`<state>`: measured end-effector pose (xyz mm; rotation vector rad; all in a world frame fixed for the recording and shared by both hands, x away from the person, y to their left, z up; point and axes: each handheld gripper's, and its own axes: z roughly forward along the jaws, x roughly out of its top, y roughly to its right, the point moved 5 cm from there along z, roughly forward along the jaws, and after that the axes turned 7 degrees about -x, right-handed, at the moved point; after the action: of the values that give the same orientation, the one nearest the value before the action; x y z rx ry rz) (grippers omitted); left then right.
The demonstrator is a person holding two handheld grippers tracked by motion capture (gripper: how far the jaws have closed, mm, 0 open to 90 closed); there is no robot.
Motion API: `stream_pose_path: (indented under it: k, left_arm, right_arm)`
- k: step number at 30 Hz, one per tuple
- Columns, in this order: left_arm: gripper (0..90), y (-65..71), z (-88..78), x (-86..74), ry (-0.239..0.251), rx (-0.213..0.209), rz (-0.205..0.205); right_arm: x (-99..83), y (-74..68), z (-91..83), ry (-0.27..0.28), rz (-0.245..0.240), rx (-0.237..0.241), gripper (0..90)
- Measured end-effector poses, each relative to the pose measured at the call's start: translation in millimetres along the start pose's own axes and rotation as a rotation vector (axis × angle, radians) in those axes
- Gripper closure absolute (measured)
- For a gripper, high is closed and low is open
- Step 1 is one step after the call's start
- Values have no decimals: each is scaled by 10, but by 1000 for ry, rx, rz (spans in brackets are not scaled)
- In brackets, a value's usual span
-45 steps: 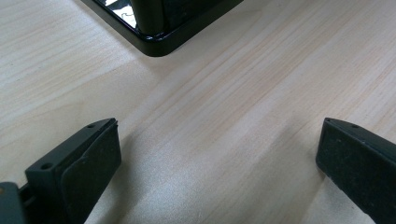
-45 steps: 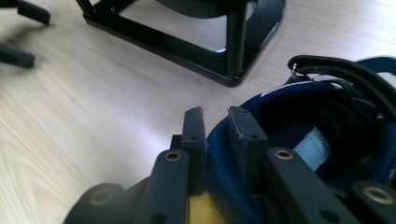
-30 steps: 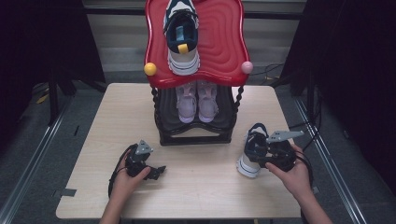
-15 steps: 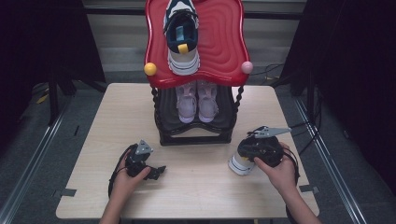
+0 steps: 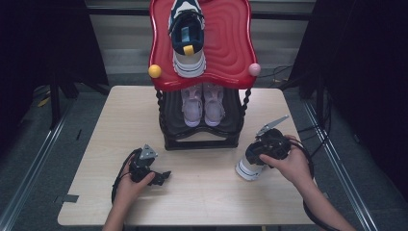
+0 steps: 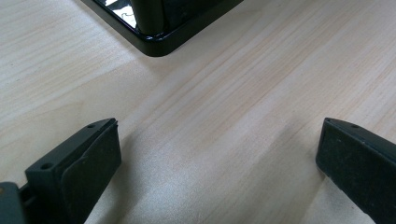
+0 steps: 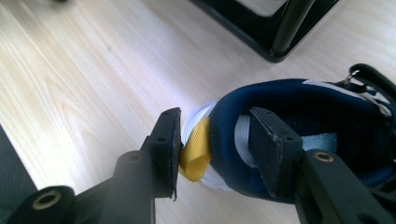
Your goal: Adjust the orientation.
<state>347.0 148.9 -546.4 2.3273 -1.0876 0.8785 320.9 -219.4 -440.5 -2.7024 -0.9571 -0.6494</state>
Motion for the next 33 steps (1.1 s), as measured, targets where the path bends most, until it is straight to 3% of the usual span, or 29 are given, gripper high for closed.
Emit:
stream_pose_path:
  k: [7,16,25,33]
  left_arm:
    - [0,0,1,0,1,0,0]
    - [0,0,0,0,0,0,0]
    - [0,0,1,0,3,-3,0]
    - [0,0,1,0,3,-3,0]
  right_arm:
    - [47,-15,118,-142,-44,2,532]
    - [84,-49,271,-231,-54,13,560]
    - [27,-23,248,-227,-52,22,670]
    - [-65,-54,213,-232,-73,49,632]
